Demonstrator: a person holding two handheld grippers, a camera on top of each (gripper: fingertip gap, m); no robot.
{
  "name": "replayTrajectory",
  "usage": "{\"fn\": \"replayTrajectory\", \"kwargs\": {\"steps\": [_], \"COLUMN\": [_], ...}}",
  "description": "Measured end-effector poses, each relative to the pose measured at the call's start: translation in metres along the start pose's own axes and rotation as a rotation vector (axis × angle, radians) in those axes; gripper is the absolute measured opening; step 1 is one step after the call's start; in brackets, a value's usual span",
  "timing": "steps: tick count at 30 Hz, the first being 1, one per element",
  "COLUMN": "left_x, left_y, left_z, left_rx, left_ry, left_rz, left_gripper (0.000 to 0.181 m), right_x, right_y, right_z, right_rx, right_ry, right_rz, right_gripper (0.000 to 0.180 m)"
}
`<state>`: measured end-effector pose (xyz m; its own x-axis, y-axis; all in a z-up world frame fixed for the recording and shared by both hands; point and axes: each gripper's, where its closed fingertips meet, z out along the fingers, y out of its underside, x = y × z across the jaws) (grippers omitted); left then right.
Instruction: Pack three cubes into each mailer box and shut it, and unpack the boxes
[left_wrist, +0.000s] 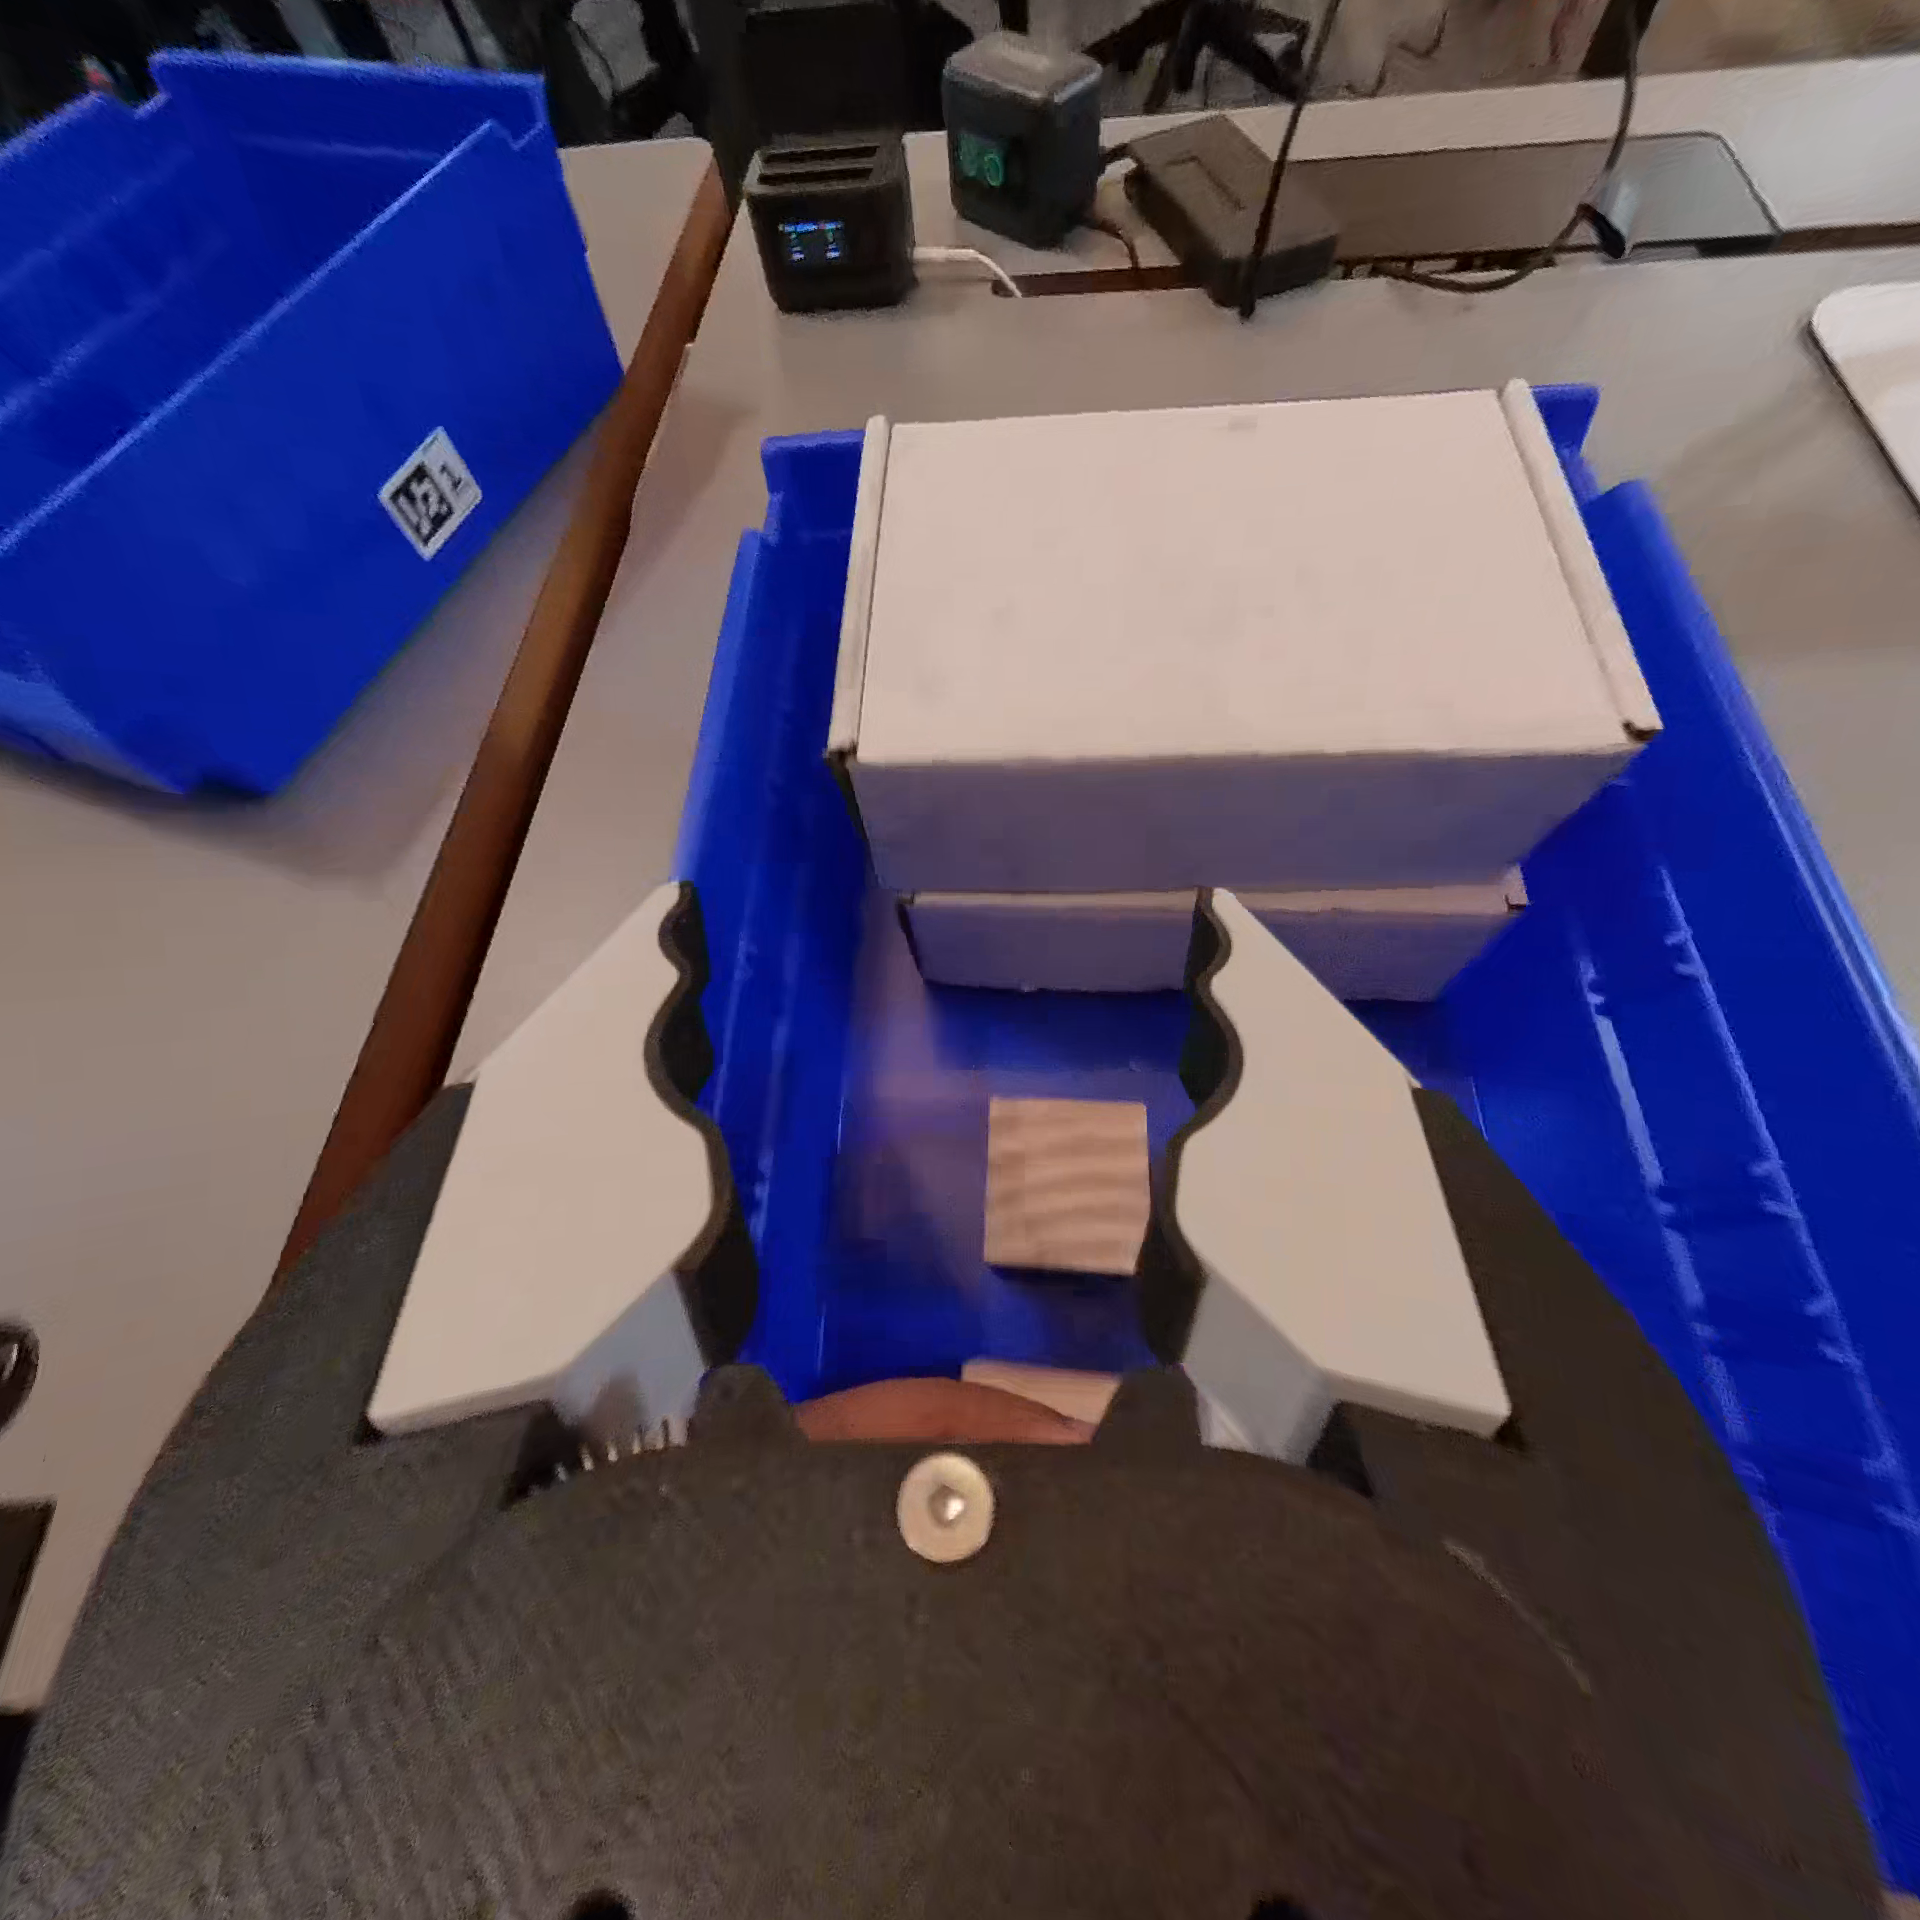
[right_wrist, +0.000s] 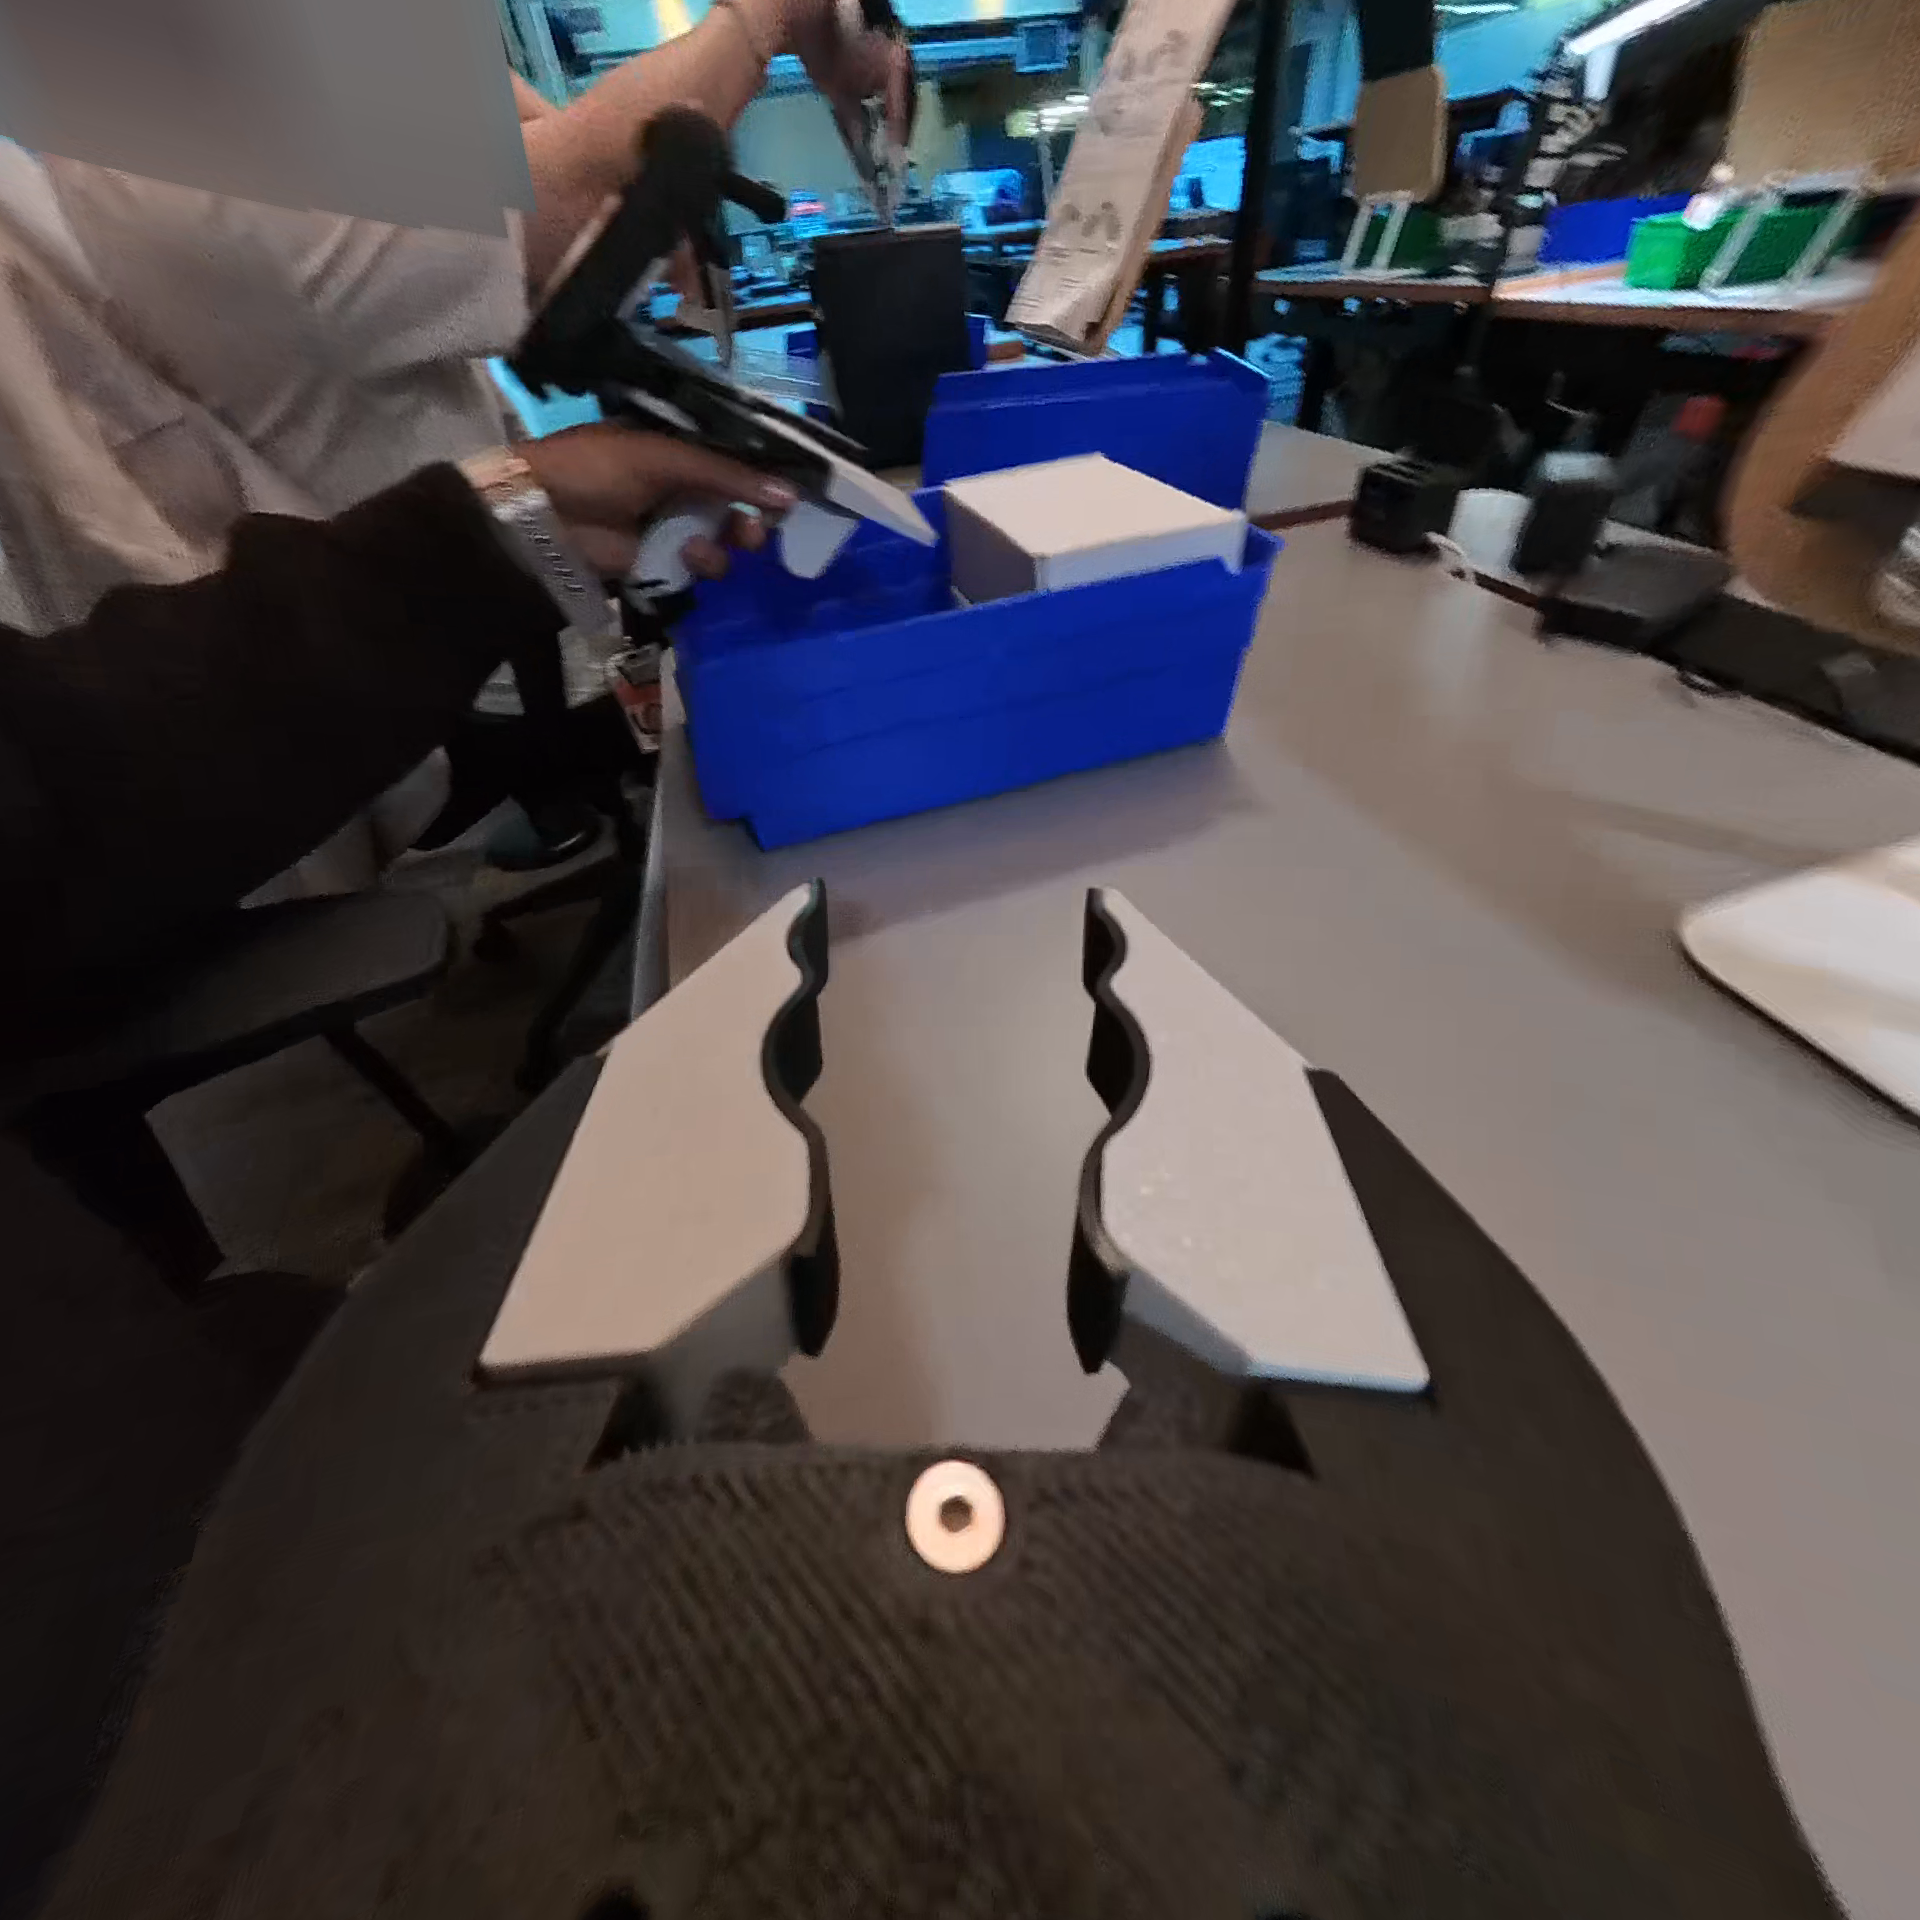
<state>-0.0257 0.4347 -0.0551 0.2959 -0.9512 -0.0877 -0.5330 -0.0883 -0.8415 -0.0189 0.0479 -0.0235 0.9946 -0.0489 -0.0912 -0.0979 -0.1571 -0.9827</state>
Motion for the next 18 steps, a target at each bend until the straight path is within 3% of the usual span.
{"fn": "replayTrajectory", "kwargs": {"steps": [4,10,14,18], "left_x": [0.017,0.029,0.041,0.054], "left_y": [-0.014,-0.01,0.0,0.001], "left_z": [0.017,0.018,0.009,-0.002], "left_rx": [0.041,0.066,0.003,-0.04], "left_ry": [0.103,0.176,0.292,0.441], "left_rz": [-0.014,-0.043,-0.091,-0.316], "left_gripper": [0.088,0.086,0.083,0.074], "right_x": [-0.013,0.018,0.062,0.09], "right_y": [-0.024,-0.074,-0.083,-0.057], "right_z": [0.055,0.167,0.254,0.31], "right_rx": [-0.027,-0.145,-0.281,-0.485], "right_ry": [-0.082,-0.08,-0.06,-0.168], "right_rz": [-0.137,-0.391,-0.328,-0.084], "right_gripper": [0.051,0.056,0.064,0.071]}}
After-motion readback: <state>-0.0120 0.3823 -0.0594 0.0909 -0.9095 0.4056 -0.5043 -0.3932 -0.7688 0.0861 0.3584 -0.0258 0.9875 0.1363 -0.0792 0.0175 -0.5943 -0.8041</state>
